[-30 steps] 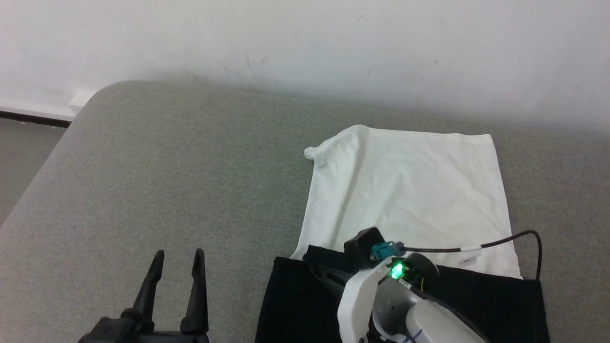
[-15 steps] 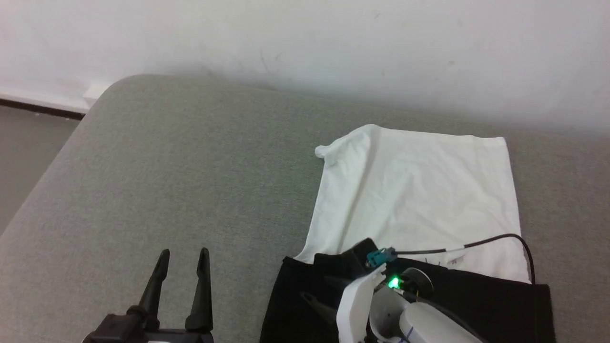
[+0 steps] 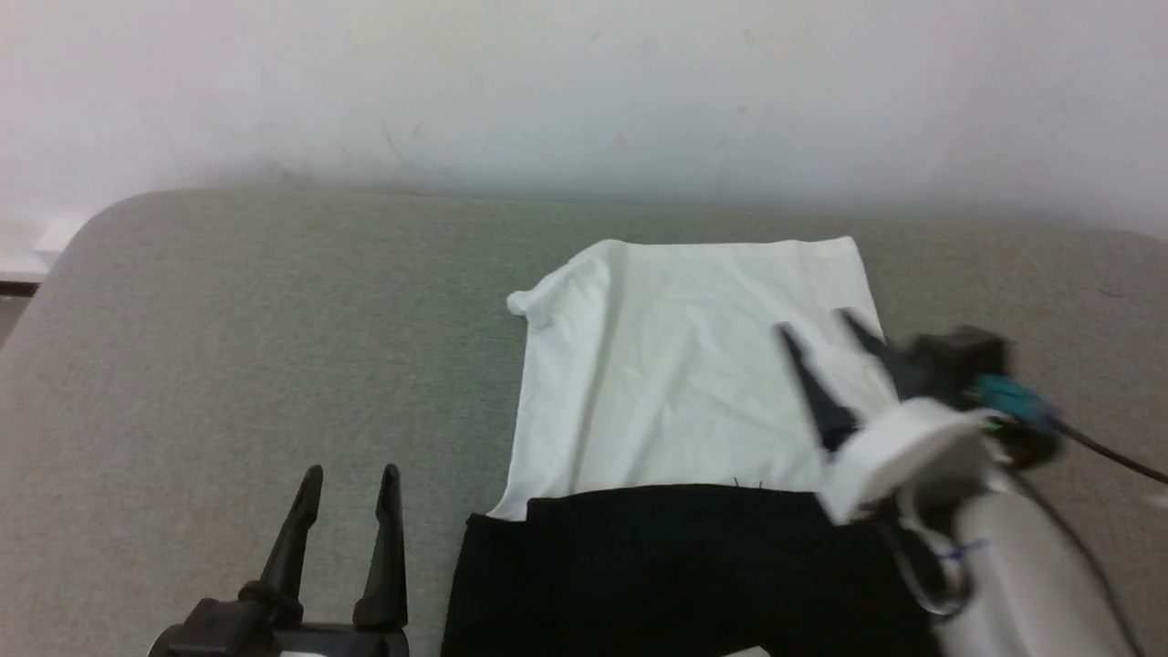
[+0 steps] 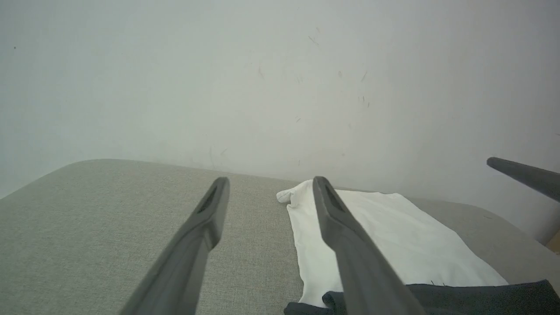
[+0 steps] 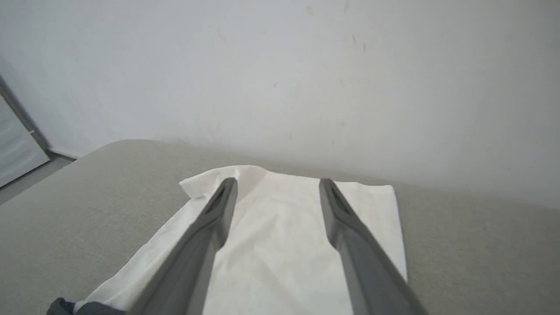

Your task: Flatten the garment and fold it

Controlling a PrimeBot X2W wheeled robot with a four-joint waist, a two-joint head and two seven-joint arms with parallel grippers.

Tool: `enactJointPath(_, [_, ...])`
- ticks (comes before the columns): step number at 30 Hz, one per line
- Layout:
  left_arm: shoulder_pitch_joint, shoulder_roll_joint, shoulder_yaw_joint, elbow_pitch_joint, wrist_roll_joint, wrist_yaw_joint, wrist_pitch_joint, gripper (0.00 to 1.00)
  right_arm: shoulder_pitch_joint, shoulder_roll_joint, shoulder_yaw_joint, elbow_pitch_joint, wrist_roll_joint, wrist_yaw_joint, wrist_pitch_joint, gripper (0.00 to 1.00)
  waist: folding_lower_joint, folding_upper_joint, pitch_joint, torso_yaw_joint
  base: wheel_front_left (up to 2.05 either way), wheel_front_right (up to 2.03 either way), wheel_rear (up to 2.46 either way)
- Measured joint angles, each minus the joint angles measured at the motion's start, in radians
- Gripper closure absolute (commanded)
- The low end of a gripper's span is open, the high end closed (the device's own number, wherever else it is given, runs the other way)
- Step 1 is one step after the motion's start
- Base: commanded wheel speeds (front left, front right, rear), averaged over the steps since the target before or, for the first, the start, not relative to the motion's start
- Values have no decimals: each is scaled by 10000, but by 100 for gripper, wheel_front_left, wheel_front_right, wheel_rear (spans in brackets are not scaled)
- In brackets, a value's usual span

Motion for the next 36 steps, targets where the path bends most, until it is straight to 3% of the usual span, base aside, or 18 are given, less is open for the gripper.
enactJointPath(5, [-26, 42, -92, -54, 2, -13, -25, 0, 1758, 33, -2928, -2633, -1427, 0, -199, 0, 0, 0, 142, -432, 0, 0, 0])
enactJointPath(11, [-41, 54, -136, 10, 82, -96, -224, 0, 3509, 65, -4428, -4433, -924, 0, -723, 0, -1, 0, 314, -816, 0, 0, 0])
enactJointPath(20, [4, 58, -10, 360, 88, -159, -341, 0, 4475, 81, -4604, -4671, -309, 0, -1513, 0, -1, 0, 486, -1127, 0, 0, 0])
enactJointPath(23, [-413, 387, -8, 309, 138, -357, -161, 0, 4451, 88, -4500, -4832, -290, 0, -1540, 0, -1, 0, 633, -1188, 0, 0, 0])
enactJointPath(31, [-4478, 1735, -215, 301, 153, -928, 2232, 0, 3793, 92, -3881, -5471, -441, 0, -1597, 0, 1, 0, 1584, -1277, 0, 0, 0])
enactJointPath(36, [-7554, 2679, -949, 1068, -234, -1137, 4219, 0, 3271, 94, -3522, -5576, -441, 0, -1628, 0, 2, 0, 2418, -1362, 0, 0, 0])
